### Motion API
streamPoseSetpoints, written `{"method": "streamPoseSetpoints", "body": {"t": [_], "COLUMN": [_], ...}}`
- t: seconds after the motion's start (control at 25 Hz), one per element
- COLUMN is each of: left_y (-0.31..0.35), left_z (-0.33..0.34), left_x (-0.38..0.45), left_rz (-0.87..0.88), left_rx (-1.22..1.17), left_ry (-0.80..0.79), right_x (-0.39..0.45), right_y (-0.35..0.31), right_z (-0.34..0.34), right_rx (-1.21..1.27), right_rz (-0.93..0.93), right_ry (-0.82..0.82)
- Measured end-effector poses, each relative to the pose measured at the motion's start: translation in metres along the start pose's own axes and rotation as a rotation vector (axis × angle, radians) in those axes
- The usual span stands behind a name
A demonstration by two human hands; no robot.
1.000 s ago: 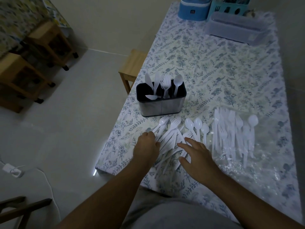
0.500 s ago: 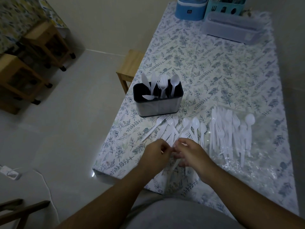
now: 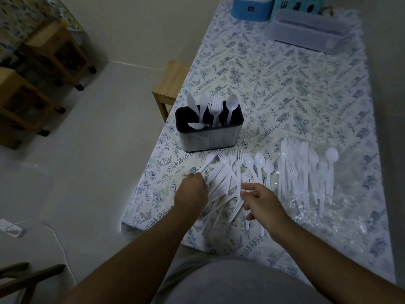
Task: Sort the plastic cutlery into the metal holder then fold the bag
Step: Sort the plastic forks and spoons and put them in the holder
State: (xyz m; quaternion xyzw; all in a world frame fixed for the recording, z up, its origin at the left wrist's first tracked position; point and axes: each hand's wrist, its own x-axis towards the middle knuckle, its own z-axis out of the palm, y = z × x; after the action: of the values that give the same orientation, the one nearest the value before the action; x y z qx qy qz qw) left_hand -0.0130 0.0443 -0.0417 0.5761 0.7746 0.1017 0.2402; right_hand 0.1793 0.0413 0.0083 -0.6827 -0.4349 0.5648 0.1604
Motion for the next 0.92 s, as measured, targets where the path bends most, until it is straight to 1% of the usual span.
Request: {"method": "streamPoseSetpoints", "body": {"t": [0.12,0.2,0.28,0.36,0.4,0.44,0.52,0.56,0.64,0.68,0.76,0.84,0.92], "left_y": [0.002,0.009,0.025,0.036,0.036,0.030,0.010,0.000,-0.014,-0.017,-0.016,-0.011,-0.002], "left_z": [-0.005,-0.012,-0.018,-0.018,-0.015,-0.012,-0.007,-0.005,-0.002,-0.001,-0.005,-0.011,-0.013], "left_x": [-0.003,-0.012,-0.024,-0.034,-0.034,-0.030,-0.017,-0.013,-0.005,-0.004,-0.005,-0.014,-0.031], "left_rz": [0.005,-0.005,0.064,0.194,0.232,0.220,0.115,0.063,0.038,0.046,0.050,0.011,0.020], "left_rx": [-0.037,-0.187,-0.380,-0.473,-0.452,-0.393,-0.260,-0.207,-0.097,-0.038,0.038,-0.017,-0.165], "left_ry": [0.025,0.024,-0.098,-0.231,-0.221,-0.157,-0.004,0.025,-0.007,-0.036,-0.048,-0.031,-0.084], "right_x": [-0.002,0.000,0.002,0.004,0.004,0.004,0.004,0.004,0.004,0.005,0.006,0.003,0.003], "right_y": [-0.002,-0.003,-0.004,-0.003,-0.003,-0.002,0.003,0.006,0.011,0.012,0.011,0.006,0.005], "right_z": [-0.001,0.000,0.003,0.009,0.010,0.010,0.007,0.004,0.001,0.000,0.001,0.002,0.005], "right_rx": [-0.006,0.065,0.162,0.200,0.206,0.219,0.250,0.237,0.203,0.231,0.376,0.495,0.557], "right_rz": [-0.003,0.010,0.048,0.074,0.082,0.091,0.109,0.114,0.135,0.148,0.194,0.221,0.220], "right_ry": [-0.040,-0.075,-0.148,-0.154,-0.116,-0.072,-0.021,-0.016,-0.030,-0.040,-0.066,-0.102,-0.141]}}
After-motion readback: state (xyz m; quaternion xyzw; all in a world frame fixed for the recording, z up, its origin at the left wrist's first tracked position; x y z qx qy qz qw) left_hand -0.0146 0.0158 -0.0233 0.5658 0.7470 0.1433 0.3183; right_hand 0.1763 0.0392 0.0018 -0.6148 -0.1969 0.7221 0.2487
